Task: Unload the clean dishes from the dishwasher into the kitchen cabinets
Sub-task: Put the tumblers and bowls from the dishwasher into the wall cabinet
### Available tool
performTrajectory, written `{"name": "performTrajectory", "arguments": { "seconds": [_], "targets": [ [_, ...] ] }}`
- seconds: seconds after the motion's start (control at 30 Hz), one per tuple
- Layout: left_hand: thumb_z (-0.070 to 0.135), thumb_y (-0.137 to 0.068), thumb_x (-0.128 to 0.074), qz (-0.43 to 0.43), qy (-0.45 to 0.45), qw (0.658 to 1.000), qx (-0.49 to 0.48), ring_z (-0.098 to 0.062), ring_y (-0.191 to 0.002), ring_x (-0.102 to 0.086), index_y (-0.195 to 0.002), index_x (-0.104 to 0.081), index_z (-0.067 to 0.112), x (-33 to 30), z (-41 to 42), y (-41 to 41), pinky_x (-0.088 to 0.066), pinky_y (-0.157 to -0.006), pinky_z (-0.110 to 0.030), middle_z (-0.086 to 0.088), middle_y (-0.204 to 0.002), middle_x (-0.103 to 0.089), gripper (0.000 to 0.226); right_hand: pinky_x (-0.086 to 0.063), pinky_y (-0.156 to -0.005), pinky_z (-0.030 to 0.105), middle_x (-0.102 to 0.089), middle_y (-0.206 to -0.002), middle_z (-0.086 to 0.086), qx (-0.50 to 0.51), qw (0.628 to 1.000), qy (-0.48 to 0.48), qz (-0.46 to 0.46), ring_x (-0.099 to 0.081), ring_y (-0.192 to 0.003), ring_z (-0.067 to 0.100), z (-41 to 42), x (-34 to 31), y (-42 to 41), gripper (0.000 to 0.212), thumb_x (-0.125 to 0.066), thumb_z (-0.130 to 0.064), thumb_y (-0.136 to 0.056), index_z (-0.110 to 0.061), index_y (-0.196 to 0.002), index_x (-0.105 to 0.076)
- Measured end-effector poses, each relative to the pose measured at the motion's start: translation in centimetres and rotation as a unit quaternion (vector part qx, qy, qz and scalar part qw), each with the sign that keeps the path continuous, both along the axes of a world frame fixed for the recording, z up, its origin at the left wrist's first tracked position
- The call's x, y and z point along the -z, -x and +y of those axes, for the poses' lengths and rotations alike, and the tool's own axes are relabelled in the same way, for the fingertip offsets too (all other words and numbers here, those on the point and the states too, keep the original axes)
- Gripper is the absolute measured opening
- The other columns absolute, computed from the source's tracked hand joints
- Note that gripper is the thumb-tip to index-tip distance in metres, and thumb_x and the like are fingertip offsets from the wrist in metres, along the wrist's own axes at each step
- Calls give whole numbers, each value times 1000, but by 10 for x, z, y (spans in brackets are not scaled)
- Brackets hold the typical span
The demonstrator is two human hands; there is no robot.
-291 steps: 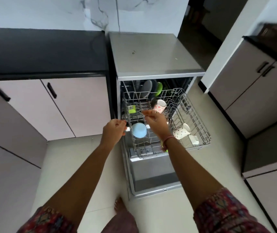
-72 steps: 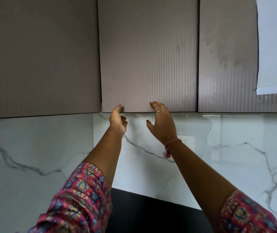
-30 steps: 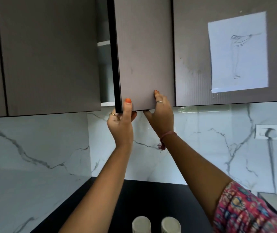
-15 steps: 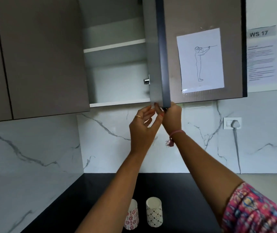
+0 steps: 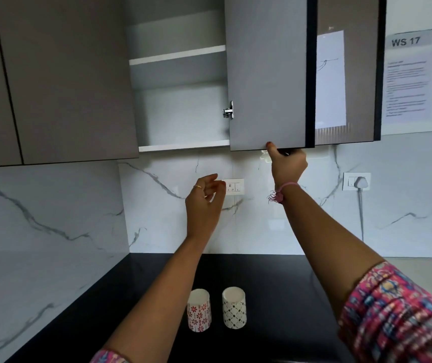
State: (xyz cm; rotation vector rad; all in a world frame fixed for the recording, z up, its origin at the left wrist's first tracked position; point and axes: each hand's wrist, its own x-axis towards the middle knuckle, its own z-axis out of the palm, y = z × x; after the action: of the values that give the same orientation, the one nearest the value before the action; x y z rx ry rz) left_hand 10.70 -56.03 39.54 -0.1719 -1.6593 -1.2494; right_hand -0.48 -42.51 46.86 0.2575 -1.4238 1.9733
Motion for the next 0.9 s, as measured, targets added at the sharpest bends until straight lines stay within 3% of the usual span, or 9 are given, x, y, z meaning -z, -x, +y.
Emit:
{"name": "performTrajectory", "arguments": {
  "seconds": [0.13,0.33,0.43,0.5,0.57,0.8,0.9],
  "targets": [
    [15,-91,-60,-10,-11,1000,-7,14,-81,-59,-110,-61,17,8,-10,2,-46,-75,-3,16,-92,-64,19,-47,-70,21,-66,-71,1,6,1000,21,4,-59,-67,14,2,1,6,25,-76,-26,-75,-2,-79,-67],
    [17,-90,-62,-18,-21,1000,-10,14,-79,-59,-108,-61,19,20,-19,9,-44,-71,-2,16,-91,-63,18,-39,-55,5,-64,-70,2,18,1000,4,24,-55,-62,11,3,4,13,26,-76,-26,-75,-2,-78,-65],
    [17,-91,-62,-22,-21,999,-16,15,-80,-58,-106,-60,21,26,-22,14,-44,-71,-1,18,-91,-63,16,-39,-55,5,-63,-69,0,9,1000,-8,26,-56,-61,8,3,7,15,20,-75,-23,-76,-8,-76,-62],
    [17,-90,-62,-26,-22,999,-22,15,-80,-58,-107,-61,20,30,-25,17,-43,-72,0,18,-92,-62,17,-41,-60,4,-66,-74,-3,-9,999,-6,30,-58,-64,0,1,12,15,17,-75,-20,-77,-9,-84,-65],
    [16,-90,-62,-30,-21,999,-29,15,-80,-58,-109,-62,17,36,-27,20,-44,-73,-1,19,-91,-62,18,-43,-66,-1,-69,-90,0,-41,999,4,20,-61,-74,-1,-1,24,16,29,-75,-17,-78,-6,-103,-66],
    [16,-90,-61,-79,-2,995,-58,13,-83,-58,-112,-61,15,82,-32,28,-45,-75,-2,21,-92,-60,22,-38,-70,-8,-66,-117,10,-107,985,-130,-41,-63,-105,15,-17,132,17,50,-76,-19,-80,-3,-124,-58],
    [18,-89,-62,-119,0,991,-68,5,-86,-60,-115,-60,14,119,-38,31,-46,-75,-2,14,-94,-64,25,-43,-87,5,-63,-124,10,-132,968,-192,-91,-60,-112,16,-26,194,18,59,-77,-24,-80,-5,-130,-54]
  ]
}}
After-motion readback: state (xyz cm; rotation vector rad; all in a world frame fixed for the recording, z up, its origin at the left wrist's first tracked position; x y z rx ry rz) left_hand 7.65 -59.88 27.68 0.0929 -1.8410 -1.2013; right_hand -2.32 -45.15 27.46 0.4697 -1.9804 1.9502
